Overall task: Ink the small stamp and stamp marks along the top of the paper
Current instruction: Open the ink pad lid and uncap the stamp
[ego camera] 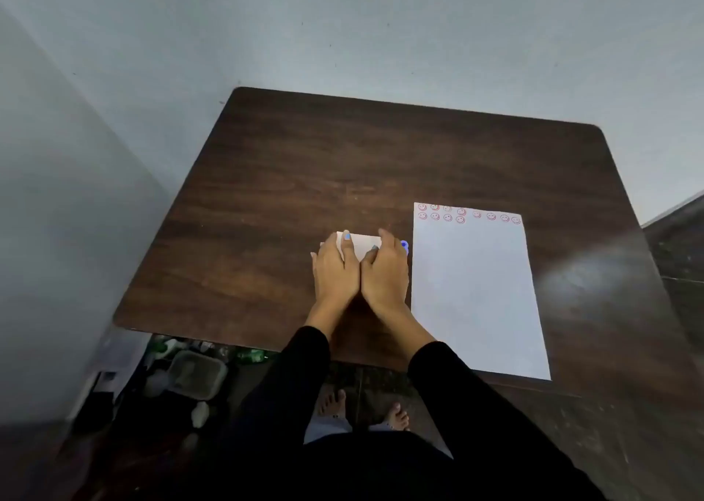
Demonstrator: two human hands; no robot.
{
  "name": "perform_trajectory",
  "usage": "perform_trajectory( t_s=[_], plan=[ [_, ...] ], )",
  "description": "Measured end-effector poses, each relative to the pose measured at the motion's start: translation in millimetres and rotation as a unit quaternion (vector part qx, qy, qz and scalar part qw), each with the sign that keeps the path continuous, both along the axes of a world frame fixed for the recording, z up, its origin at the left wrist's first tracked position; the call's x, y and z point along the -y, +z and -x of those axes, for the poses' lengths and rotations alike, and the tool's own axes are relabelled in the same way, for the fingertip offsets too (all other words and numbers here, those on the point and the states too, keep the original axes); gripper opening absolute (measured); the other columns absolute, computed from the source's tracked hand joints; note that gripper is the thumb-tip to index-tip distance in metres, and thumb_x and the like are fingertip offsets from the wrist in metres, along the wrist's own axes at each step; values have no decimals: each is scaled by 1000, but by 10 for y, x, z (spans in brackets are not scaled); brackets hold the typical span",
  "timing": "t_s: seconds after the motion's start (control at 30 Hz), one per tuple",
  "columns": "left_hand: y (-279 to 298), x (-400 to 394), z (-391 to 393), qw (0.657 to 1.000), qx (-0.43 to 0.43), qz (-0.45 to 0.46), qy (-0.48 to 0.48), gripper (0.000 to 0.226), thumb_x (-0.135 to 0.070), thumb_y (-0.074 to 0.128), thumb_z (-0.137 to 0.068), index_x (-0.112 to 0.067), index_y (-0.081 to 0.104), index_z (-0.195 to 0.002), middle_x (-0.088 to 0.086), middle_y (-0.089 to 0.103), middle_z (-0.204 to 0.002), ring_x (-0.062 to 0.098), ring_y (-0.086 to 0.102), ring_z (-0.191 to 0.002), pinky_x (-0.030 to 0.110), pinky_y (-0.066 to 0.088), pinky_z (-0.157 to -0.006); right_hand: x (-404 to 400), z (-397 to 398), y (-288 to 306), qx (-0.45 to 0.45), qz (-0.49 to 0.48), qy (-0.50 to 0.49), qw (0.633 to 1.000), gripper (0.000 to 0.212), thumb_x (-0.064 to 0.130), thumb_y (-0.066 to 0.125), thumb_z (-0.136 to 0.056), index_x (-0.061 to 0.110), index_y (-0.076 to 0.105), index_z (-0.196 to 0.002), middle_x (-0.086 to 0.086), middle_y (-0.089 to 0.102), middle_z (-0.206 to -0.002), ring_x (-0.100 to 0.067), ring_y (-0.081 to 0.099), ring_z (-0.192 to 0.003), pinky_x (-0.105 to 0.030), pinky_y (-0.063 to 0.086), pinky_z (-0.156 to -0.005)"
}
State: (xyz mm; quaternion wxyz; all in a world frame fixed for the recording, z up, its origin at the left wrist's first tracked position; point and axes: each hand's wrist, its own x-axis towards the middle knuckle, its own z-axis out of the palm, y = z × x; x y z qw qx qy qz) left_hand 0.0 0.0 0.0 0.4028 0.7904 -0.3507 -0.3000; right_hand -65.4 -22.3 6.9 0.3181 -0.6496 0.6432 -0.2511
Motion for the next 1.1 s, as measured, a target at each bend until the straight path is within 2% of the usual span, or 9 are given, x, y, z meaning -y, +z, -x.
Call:
perform_trajectory(
  t_s=[0.17, 0.37, 0.53, 0.63, 0.7, 0.77, 0.87, 0.97, 1.1],
  plan=[
    [-63, -24, -2, 999, -30, 22, 34, 42, -33, 28, -101, -7, 53, -122, 13, 61, -124, 30, 52, -118, 48, 40, -105, -69, 42, -98, -16, -19, -14, 1000, 41, 12, 46, -91, 8, 41, -131, -12, 46, -136, -24, 42, -124, -33, 43, -97],
    [-134, 3, 30, 997, -35, 36, 61, 41, -32, 27, -101, -6, 58, -111, 13, 64, -115, 30, 49, -114, 38, 37, -97, -75, 51, -171, -38, -53, 3, 998, 44, 12, 46, -91, 4, 36, -133, -16, 36, -143, -29, 36, -129, -37, 41, -99],
    [-145, 18, 11, 996, -45, 26, 73, 45, -36, 26, -101, -10, 57, -121, 11, 62, -123, 29, 45, -122, 28, 30, -95, -50, 14, -163, -28, -62, 1, 998, 45, 13, 47, -91, 5, 36, -134, -15, 39, -140, -27, 38, -128, -36, 42, -98],
    [-124, 44, 18, 996, -50, 21, 76, 47, -39, 25, -101, -11, 55, -124, 11, 61, -125, 28, 44, -124, 32, 32, -100, -46, 21, -162, -27, -65, -3, 997, 44, 12, 47, -91, 6, 36, -134, -15, 41, -139, -27, 40, -126, -36, 44, -97],
    [-110, 53, 24, 995, -59, 20, 77, 49, -42, 24, -100, -14, 55, -124, 9, 60, -126, 28, 46, -124, 39, 36, -107, -42, 17, -156, -25, -64, -8, 998, 44, 12, 47, -91, 6, 36, -134, -14, 42, -137, -26, 42, -125, -35, 45, -94],
    [-85, 54, 23, 995, -56, 27, 76, 49, -44, 23, -99, -14, 56, -120, 9, 62, -123, 29, 50, -120, 48, 38, -106, -39, -7, -137, -26, -56, -15, 998, 44, 12, 49, -90, 8, 37, -132, -14, 43, -136, -26, 43, -123, -35, 48, -90],
    [-32, 44, -8, 993, -41, 53, 94, 49, -43, 23, -100, -13, 57, -119, 8, 64, -119, 28, 52, -118, 51, 37, -105, -25, -58, -94, -21, -27, -21, 999, 42, 11, 52, -88, 10, 40, -128, -12, 47, -132, -26, 45, -121, -39, 50, -84],
    [6, 9, -115, 989, -19, 67, 133, 49, -41, 22, -100, -13, 53, -127, 8, 61, -125, 28, 46, -123, 50, 32, -109, -9, -151, -64, 7, -6, 5, 1000, 45, 8, 53, -86, 12, 42, -129, -11, 48, -133, -25, 44, -123, -40, 49, -92],
    [-7, -108, -371, 976, -14, 67, 209, 49, -41, 23, -100, -12, 51, -127, 12, 61, -123, 31, 45, -122, 49, 32, -108, -18, -348, -68, 12, -25, 95, 995, 54, 6, 56, -85, 16, 36, -134, -8, 44, -141, -23, 37, -131, -39, 36, -108]
  ],
)
